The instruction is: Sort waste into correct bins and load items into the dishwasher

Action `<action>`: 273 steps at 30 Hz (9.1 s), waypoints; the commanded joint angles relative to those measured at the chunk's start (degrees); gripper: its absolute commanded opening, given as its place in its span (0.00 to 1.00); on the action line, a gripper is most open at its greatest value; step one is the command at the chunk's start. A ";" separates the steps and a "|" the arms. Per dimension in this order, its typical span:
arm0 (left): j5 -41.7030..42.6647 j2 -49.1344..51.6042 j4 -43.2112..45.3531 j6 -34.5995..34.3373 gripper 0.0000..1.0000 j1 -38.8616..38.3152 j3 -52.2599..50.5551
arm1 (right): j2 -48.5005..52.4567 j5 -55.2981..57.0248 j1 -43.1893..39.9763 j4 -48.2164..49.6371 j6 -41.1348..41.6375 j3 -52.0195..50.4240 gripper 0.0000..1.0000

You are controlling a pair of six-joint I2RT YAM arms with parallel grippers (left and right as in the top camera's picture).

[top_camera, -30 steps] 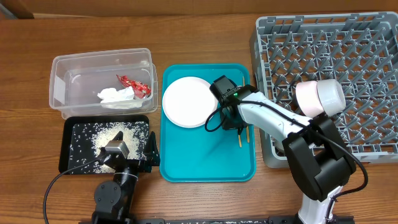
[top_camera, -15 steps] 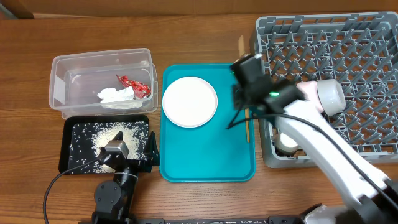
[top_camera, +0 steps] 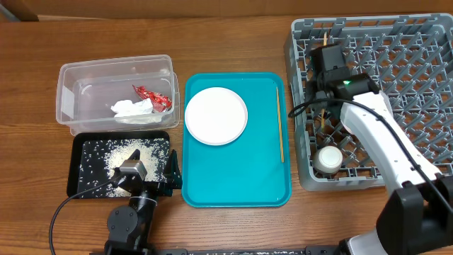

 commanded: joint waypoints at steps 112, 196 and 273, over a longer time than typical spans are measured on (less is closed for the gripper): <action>0.63 -0.55 0.07 -0.61 1.00 0.31 -0.22 | 18.82 -17.42 17.09 7.63 23.21 3.65 0.04; 0.63 -0.55 0.07 -0.61 1.00 0.31 -0.22 | -30.91 -13.42 35.91 -5.64 6.47 3.65 1.00; 0.63 -0.55 0.04 -0.61 1.00 0.31 -0.22 | -96.10 -32.81 -15.91 47.78 0.44 -76.65 1.00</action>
